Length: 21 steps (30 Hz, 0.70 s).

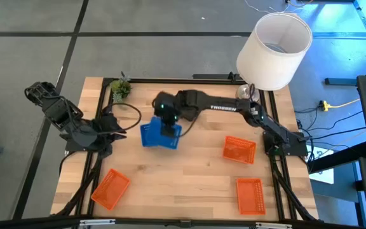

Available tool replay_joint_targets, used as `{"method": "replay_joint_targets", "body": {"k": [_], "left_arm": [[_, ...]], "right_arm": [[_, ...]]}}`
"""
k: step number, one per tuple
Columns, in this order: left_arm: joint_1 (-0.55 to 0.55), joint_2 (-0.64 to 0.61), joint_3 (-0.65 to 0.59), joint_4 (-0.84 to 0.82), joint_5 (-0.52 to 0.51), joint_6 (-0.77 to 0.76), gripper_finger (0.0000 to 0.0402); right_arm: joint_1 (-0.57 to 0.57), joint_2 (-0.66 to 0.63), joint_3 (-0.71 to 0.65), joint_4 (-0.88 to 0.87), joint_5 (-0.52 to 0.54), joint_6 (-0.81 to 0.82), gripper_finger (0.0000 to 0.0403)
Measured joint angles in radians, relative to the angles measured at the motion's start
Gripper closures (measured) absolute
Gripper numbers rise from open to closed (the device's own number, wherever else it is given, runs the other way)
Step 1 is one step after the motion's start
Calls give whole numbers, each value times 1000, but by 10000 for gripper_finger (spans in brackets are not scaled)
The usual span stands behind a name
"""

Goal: Stack baskets by color
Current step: Stack the bottom blue bin on the stacked blue bins

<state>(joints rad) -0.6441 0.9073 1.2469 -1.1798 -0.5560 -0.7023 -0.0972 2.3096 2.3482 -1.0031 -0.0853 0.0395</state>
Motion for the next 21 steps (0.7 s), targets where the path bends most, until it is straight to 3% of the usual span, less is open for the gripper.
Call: {"method": "replay_joint_targets", "body": {"k": [10,21], "left_arm": [[0,-7,0,-3,-123,-32,330],[0,-7,0,-4,-142,-59,330]], "right_arm": [[-70,15,2,105,-70,-142,401],[-76,68,2,-10,-136,-199,401]]}}
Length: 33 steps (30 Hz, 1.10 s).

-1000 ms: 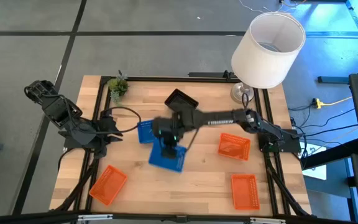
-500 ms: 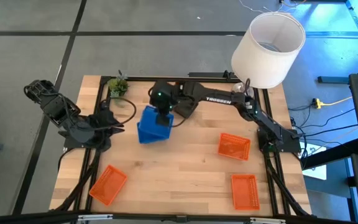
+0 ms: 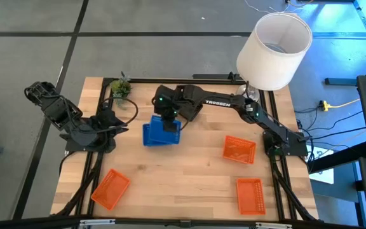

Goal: Stack baskets by color
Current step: Stack the bottom blue bin on the stacked blue bins, then stack the bottom left orange bin on the top orange bin

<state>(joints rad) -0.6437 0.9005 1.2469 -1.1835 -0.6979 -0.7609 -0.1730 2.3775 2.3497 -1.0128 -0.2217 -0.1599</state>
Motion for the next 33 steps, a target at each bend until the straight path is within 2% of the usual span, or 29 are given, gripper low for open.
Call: {"method": "replay_joint_targets", "body": {"k": [6,12,15,20,23,28,33], "left_arm": [[0,0,0,-4,0,1,330],[0,0,0,-5,0,3,330],[0,0,0,-6,1,3,330],[0,0,0,-6,8,3,330],[0,0,0,-6,8,3,330],[0,0,0,-6,8,1,330],[0,0,0,-12,8,-61,330]], "right_arm": [[0,0,0,-119,0,-43,401],[0,0,0,-154,0,-58,401],[0,0,0,-174,0,-57,389],[0,0,0,-178,-3,-57,362],[0,0,0,-176,-48,-58,359],[3,-2,-1,-169,-51,-39,357],[2,-45,-2,-184,-93,19,355]]}}
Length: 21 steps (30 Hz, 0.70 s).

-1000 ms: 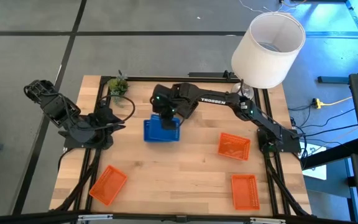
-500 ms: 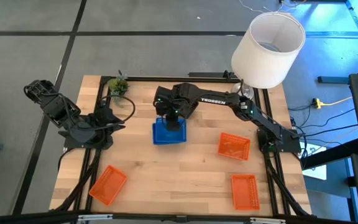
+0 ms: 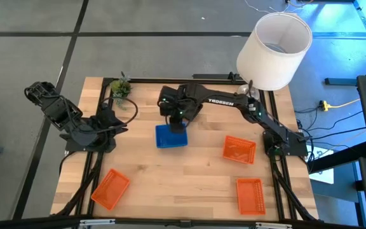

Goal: Stack baskets by color
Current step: Stack the bottom left orange bin on the top orange bin

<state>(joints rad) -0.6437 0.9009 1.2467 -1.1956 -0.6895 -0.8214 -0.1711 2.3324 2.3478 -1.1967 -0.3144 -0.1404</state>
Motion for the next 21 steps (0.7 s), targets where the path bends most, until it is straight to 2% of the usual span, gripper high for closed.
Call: {"method": "replay_joint_targets", "body": {"k": [2,5,7,13,16,21], "left_arm": [[-4,2,-15,1,6,-47,330],[-28,3,-68,0,128,-112,330],[-51,4,-118,4,222,-161,330],[-104,4,-278,27,374,-250,330],[-125,4,-359,95,455,-207,330],[-181,14,-475,280,587,27,330]], "right_arm": [[2,-23,0,-24,-44,-1,355],[26,-77,0,-76,-102,-20,355],[53,-121,0,-99,-102,-22,355],[134,-236,0,-35,-86,23,355],[174,-282,1,0,-83,47,355],[223,-311,2,26,-47,102,354]]}}
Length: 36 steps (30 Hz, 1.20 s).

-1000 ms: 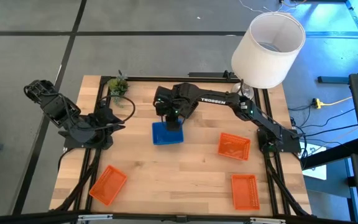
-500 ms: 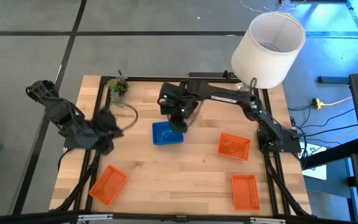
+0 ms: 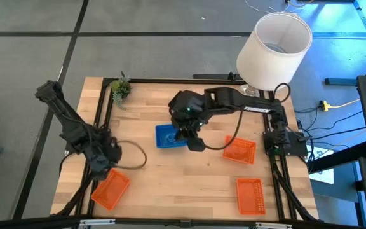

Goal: Stack baskets by color
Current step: Stack the bottom left orange bin on the top orange bin

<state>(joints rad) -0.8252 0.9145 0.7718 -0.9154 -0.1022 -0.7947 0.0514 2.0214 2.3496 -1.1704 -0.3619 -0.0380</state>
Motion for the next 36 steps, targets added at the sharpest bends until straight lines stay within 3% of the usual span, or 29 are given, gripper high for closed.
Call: {"method": "replay_joint_targets", "body": {"k": [11,36], "left_arm": [[-56,87,-85,99,15,99,330],[-55,432,-86,215,7,131,335]], "right_arm": [[39,-4,0,-3,13,33,354],[45,-6,-1,-16,0,64,354]]}}
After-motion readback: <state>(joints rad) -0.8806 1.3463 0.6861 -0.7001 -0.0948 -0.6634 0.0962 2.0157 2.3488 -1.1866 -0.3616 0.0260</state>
